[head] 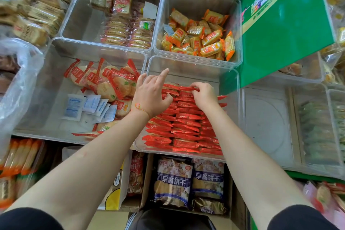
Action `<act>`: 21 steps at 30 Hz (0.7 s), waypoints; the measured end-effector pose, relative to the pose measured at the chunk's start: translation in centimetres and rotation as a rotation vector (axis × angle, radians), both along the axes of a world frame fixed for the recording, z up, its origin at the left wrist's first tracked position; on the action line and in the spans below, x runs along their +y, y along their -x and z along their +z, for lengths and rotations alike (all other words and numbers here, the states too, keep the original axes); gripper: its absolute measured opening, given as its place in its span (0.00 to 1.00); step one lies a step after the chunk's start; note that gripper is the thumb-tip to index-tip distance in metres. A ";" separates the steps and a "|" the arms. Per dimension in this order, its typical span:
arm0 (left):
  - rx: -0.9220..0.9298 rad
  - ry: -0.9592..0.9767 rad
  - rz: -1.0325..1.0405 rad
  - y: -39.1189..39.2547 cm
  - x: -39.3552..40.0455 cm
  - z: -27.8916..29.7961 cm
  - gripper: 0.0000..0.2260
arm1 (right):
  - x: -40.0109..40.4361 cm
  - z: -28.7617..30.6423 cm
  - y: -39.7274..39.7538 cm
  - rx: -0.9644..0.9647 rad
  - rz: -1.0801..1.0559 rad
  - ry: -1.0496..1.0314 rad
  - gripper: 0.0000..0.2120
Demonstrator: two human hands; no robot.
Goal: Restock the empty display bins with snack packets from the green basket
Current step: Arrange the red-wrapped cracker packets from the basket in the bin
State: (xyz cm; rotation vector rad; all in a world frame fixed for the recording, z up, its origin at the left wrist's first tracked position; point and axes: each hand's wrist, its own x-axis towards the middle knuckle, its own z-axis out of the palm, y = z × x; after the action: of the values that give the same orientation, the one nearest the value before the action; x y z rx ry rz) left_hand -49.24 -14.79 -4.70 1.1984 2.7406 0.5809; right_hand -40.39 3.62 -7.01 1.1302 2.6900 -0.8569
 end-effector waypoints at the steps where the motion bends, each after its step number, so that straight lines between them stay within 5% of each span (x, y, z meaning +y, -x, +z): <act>1: 0.001 0.001 0.000 0.0 0.0 0.0 0.34 | -0.2 0.0 0.0 -0.004 0.008 -0.011 0.13; 10: -0.003 0.033 -0.009 0.0 0.0 0.0 0.34 | -0.9 0.2 -0.3 -0.270 0.140 -0.111 0.24; 13: -0.013 0.039 -0.008 0.0 0.0 0.1 0.34 | -1.9 1.1 -1.6 -0.131 0.089 -0.167 0.26; 21: -0.018 0.074 -0.026 0.1 0.0 0.0 0.29 | -5.2 5.5 -8.7 0.213 -0.025 -0.058 0.10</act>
State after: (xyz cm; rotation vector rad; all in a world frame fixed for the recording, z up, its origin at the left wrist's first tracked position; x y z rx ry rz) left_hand -49.34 -14.83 -4.67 1.2047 2.7020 0.4807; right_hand -31.64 -1.60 -1.48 1.1473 2.8943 -0.9604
